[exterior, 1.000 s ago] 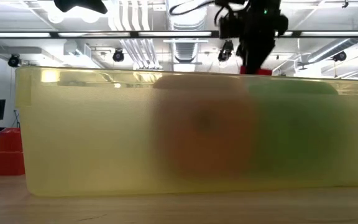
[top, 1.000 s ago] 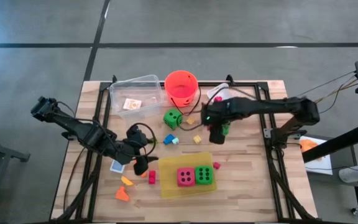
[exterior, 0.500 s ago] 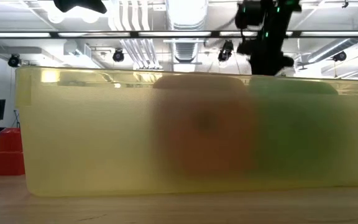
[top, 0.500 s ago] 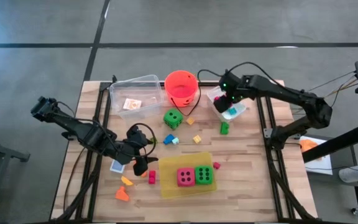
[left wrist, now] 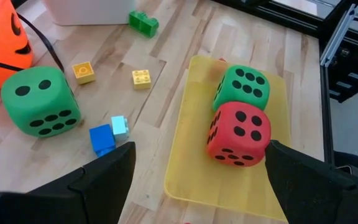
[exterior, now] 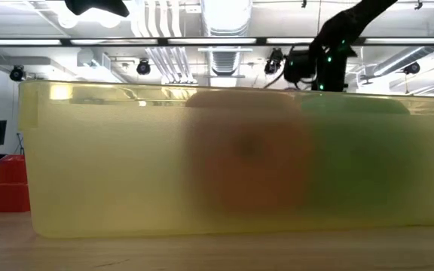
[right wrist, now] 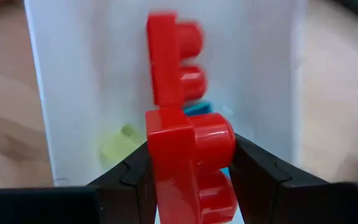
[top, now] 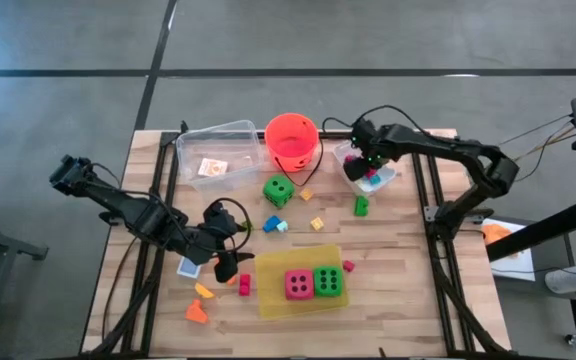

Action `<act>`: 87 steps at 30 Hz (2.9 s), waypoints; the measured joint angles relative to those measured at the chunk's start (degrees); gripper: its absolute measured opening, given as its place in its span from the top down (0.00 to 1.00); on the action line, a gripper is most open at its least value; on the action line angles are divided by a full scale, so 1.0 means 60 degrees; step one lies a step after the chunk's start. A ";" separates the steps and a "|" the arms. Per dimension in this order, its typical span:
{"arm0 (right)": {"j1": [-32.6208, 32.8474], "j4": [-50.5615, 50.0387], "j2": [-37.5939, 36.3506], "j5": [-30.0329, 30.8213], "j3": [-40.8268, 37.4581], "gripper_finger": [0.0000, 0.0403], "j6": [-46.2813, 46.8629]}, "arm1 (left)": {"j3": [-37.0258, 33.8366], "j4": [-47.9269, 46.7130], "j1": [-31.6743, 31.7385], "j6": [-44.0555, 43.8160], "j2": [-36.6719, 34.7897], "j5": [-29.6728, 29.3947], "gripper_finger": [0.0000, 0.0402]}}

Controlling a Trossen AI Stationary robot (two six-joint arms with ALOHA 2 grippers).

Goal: Pick & Place Toys
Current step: Put the red game piece into the white bin, then put the green game piece into the white bin

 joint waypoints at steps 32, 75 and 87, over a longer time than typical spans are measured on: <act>0.0012 0.0052 0.0682 -0.0304 -0.0354 0.61 -0.0261 | 0.0000 0.0000 0.0000 -0.0007 0.0003 -0.0004 0.14; 0.0215 -0.1089 -0.1401 -0.0417 -0.0300 0.09 0.1669 | 0.0000 -0.0004 0.0003 -0.0004 0.0000 0.0003 0.14; 0.2864 -0.1809 -0.2943 -0.0545 -0.0554 0.09 0.4547 | -0.0004 0.0006 0.0003 -0.0200 0.0000 0.0003 0.14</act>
